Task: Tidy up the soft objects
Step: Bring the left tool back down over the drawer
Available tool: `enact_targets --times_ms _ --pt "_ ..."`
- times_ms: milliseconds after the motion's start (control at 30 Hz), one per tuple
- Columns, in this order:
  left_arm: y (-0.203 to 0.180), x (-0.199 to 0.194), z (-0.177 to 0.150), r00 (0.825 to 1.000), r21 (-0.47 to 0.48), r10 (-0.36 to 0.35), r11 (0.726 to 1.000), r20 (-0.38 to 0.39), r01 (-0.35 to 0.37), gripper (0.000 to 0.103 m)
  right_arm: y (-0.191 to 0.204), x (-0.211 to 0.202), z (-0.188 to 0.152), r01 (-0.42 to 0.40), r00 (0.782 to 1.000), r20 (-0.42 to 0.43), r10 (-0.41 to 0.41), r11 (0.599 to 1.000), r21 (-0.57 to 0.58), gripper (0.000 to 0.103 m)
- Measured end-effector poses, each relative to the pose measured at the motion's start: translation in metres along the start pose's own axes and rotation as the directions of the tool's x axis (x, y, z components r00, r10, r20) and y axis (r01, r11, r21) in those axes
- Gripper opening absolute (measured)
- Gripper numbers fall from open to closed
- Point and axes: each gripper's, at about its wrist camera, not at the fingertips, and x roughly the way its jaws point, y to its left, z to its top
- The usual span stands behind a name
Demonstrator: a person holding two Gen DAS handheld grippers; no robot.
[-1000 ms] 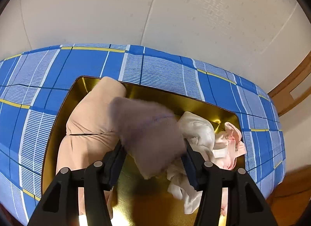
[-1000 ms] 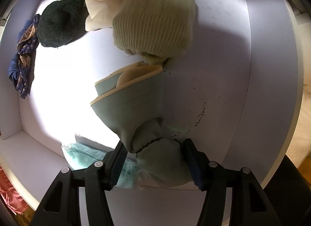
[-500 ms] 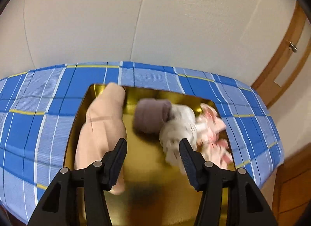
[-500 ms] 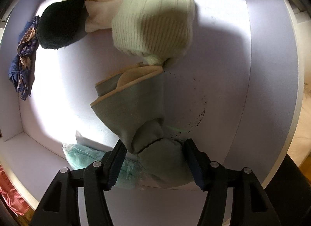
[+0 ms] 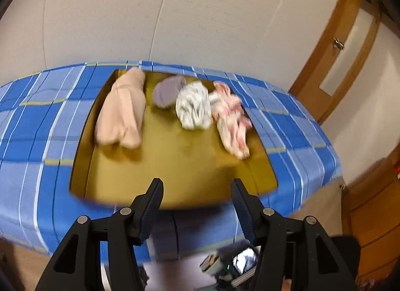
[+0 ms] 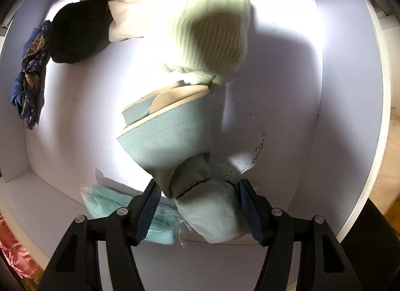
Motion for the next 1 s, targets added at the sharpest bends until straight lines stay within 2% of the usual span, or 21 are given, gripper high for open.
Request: enact_targets --times_ms 67,167,267,333,400,500,567,633,800,1000 --pt "0.0 -0.002 -0.029 1.0 0.005 0.009 1.0 -0.017 -0.009 0.056 0.0 0.003 -0.001 0.005 1.0 -0.002 -0.005 1.0 0.009 0.064" --pt "0.004 0.009 -0.068 0.997 -0.011 0.014 1.0 -0.081 -0.015 0.056 -0.002 0.002 -0.002 0.008 1.0 -0.004 -0.008 1.0 0.026 0.065" --pt "0.018 0.029 -0.105 0.987 -0.057 0.031 0.998 -0.16 -0.041 0.056 -0.004 0.002 -0.003 -0.009 1.0 -0.009 0.01 0.999 0.051 0.07" --pt "0.029 0.043 -0.125 0.978 -0.096 0.052 0.993 -0.201 -0.073 0.056 -0.008 0.002 -0.002 -0.017 1.0 -0.013 0.018 0.998 0.068 0.077" --pt "0.041 0.057 -0.143 0.967 -0.132 0.074 0.985 -0.242 -0.109 0.056 -0.011 0.002 -0.004 -0.019 1.0 -0.018 0.02 0.997 0.073 0.079" --pt "0.056 0.079 -0.16 0.94 -0.161 0.117 0.971 -0.322 -0.176 0.056 -0.015 0.005 -0.009 -0.029 0.999 -0.022 0.031 0.997 0.078 0.078" --pt "0.064 0.096 -0.167 0.914 -0.172 0.129 0.963 -0.385 -0.209 0.056 -0.015 0.007 -0.011 -0.036 0.999 -0.025 0.038 0.996 0.081 0.078" --pt "0.068 0.107 -0.172 0.904 -0.173 0.142 0.958 -0.404 -0.228 0.056 -0.017 0.01 -0.014 -0.019 0.999 -0.04 0.022 0.997 0.074 0.076" --pt "0.082 0.143 -0.182 0.861 -0.16 0.18 0.945 -0.476 -0.286 0.056 -0.027 0.015 -0.02 -0.016 0.999 -0.039 0.02 0.996 0.087 0.071" --pt "0.104 0.164 -0.195 0.824 -0.149 0.219 0.928 -0.522 -0.341 0.056 -0.038 0.023 -0.02 -0.054 0.997 -0.049 0.061 0.99 0.132 0.071"
